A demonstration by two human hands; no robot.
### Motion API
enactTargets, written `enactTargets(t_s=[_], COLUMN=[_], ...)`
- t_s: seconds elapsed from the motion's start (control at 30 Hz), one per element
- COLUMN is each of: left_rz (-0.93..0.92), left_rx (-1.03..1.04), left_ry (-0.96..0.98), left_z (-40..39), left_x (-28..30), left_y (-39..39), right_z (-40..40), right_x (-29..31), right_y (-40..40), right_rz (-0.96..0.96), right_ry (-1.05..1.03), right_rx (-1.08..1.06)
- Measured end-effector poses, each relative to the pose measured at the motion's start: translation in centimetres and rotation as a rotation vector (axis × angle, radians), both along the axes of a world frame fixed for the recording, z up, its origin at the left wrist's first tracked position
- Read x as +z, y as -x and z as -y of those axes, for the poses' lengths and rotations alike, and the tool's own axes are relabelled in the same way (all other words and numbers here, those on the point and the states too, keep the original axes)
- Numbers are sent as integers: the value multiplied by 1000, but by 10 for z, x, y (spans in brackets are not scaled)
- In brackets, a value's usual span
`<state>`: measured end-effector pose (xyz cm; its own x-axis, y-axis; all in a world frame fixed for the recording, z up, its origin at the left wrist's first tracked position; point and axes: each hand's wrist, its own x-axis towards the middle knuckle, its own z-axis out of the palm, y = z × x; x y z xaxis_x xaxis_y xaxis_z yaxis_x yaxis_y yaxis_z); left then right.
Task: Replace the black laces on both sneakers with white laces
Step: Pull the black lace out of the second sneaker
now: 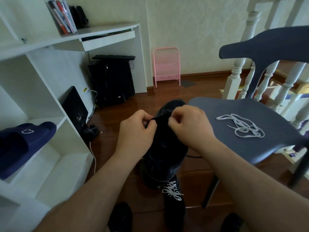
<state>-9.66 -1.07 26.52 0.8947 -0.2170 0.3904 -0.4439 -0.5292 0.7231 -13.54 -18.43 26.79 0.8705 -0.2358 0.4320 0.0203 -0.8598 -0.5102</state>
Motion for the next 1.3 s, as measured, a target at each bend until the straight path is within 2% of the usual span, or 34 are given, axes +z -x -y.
enactTargets(t_s=[0.13, 0.23, 0.37, 0.57, 0.67, 0.83, 0.93, 1.07, 1.2, 1.3], left_rz=[-21, -37, -26, -9, 33, 107, 128, 99, 44, 56], left_rx=[99, 161, 138, 57, 13, -37, -43, 3, 117, 124], left_ry=[48, 73, 73, 66, 28, -47, -87, -74, -26, -7], left_z=[-15, -24, -25, -17, -10, 1, 3, -1, -17, -25], left_x=[5, 7, 5, 3, 3, 1, 1, 1, 4, 6], left_y=[-13, -21, -20, -14, -7, 5, 5, -3, -20, -24], right_z=[31, 46, 40, 21, 13, 3, -1, -1, 22, 35], right_x=[12, 14, 6, 5, 1, -6, -5, -1, 7, 8], right_y=[7, 13, 11, 8, 6, 2, 2, 3, 4, 8], right_rz=[-9, -86, -206, 96, 126, 78, 71, 56, 54, -61], right_ry=[-215, -256, -196, -172, -57, 131, 155, 9, -233, -253], right_rx=[-201, -247, -124, 32, 114, 60, 26, 78, -111, -136])
